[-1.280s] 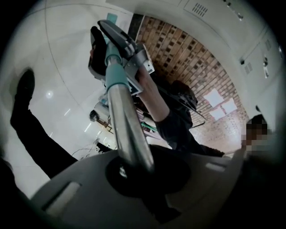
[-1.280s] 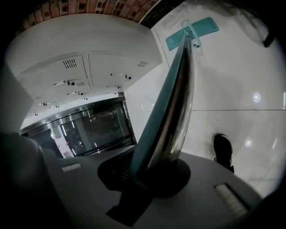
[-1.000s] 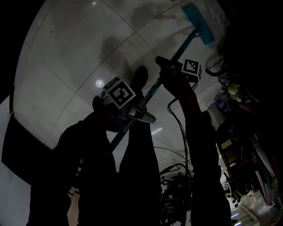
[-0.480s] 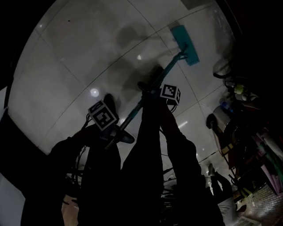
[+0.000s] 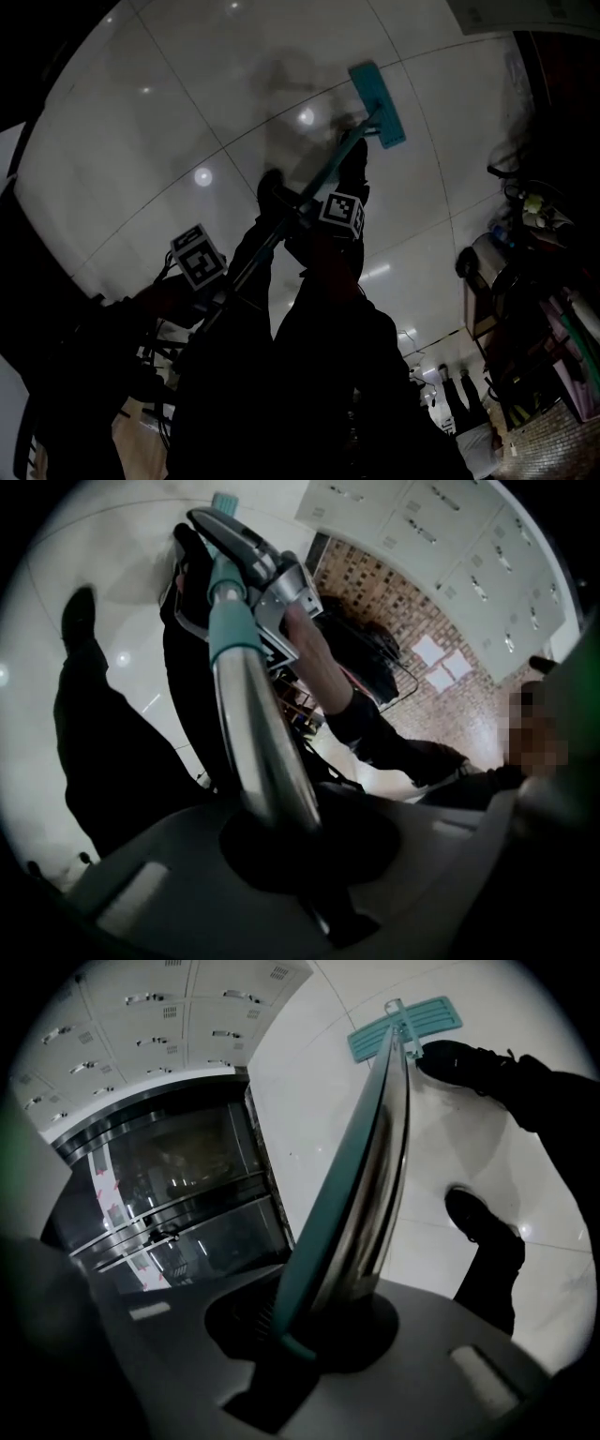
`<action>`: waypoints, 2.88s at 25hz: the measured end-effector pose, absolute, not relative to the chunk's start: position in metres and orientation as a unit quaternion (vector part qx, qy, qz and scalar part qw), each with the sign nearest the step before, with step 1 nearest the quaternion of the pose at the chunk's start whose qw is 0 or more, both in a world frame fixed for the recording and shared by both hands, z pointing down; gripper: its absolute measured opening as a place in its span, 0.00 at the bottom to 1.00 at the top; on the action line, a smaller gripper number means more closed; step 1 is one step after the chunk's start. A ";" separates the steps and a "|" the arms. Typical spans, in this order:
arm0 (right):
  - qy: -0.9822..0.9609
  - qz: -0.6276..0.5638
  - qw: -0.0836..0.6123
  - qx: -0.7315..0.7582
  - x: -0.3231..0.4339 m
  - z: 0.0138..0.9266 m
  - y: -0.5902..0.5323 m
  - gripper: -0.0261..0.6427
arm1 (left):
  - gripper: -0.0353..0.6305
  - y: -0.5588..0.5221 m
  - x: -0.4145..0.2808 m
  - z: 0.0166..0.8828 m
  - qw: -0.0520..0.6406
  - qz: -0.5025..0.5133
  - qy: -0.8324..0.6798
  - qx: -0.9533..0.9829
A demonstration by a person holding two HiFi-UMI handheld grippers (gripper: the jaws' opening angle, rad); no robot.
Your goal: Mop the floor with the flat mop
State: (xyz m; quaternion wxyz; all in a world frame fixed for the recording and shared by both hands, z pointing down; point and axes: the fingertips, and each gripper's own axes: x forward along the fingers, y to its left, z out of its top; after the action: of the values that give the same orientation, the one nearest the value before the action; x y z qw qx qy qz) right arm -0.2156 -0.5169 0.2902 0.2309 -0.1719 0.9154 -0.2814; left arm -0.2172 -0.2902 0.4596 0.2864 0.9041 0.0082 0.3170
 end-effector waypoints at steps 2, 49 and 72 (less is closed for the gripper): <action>0.915 -0.284 0.228 -0.173 -0.232 0.299 -0.516 0.16 | 0.09 -0.288 -0.228 0.467 0.291 0.302 0.024 0.908; 0.895 -0.255 0.294 -0.220 0.202 0.034 -0.540 0.14 | 0.08 -0.335 0.162 0.210 0.241 0.335 0.026 0.911; 0.911 -0.279 0.224 -0.205 -0.124 0.260 -0.500 0.14 | 0.08 -0.279 -0.135 0.421 0.273 0.299 0.014 0.914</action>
State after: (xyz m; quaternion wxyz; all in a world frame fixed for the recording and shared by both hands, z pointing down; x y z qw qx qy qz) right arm -0.1240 -0.5004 0.2597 0.2245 -0.2047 0.9109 -0.2794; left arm -0.1346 -0.2787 0.4206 0.2730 0.9144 0.0142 0.2987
